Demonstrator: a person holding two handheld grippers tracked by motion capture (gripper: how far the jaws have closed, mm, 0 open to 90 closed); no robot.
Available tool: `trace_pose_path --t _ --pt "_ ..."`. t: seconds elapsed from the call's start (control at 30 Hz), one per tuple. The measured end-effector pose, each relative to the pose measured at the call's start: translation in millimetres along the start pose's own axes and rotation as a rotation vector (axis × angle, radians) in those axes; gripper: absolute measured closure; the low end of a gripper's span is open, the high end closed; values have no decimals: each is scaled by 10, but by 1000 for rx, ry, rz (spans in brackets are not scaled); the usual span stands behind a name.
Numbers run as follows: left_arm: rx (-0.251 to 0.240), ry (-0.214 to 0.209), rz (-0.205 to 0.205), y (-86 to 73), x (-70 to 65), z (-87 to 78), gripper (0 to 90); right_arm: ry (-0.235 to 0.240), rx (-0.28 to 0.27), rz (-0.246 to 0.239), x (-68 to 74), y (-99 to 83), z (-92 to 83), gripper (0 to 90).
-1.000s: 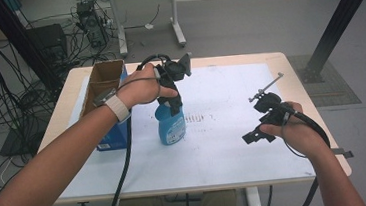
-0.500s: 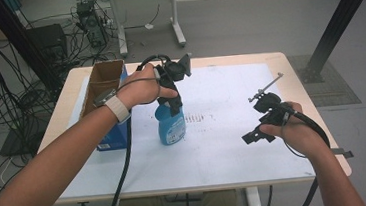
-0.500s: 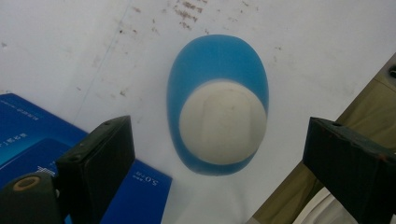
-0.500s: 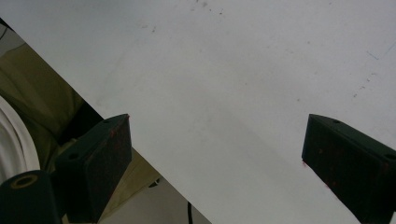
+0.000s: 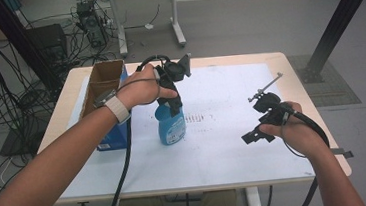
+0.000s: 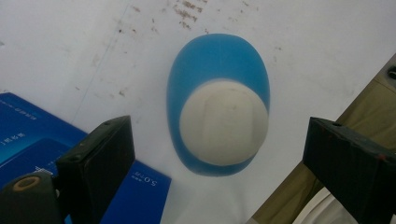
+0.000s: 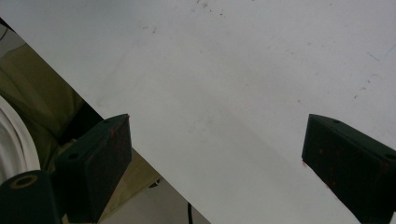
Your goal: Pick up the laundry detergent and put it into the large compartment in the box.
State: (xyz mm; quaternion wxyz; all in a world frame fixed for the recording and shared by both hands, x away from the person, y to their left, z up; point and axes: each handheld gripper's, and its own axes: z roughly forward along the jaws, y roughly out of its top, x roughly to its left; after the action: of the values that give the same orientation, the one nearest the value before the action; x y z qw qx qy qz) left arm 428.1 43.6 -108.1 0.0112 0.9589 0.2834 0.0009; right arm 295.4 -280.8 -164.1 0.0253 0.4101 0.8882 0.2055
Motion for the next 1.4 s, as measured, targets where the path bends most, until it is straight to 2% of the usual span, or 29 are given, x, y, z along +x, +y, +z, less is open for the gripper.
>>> trace_pose_path --t 0.83,0.93,1.0,1.17,1.4 --pt "-3 -9 -16 4 13 71 95 6 2 5 -19 -13 29 84" --pt "-2 -8 -6 11 20 73 95 7 3 4 -21 -13 35 84" --pt "-5 -7 -14 8 9 80 95 9 3 7 -25 -13 38 84" --pt "-3 0 -7 19 -5 102 95 11 2 6 -27 -17 52 84" --pt "2 -9 -12 27 9 152 96 13 3 7 -41 -30 57 84"
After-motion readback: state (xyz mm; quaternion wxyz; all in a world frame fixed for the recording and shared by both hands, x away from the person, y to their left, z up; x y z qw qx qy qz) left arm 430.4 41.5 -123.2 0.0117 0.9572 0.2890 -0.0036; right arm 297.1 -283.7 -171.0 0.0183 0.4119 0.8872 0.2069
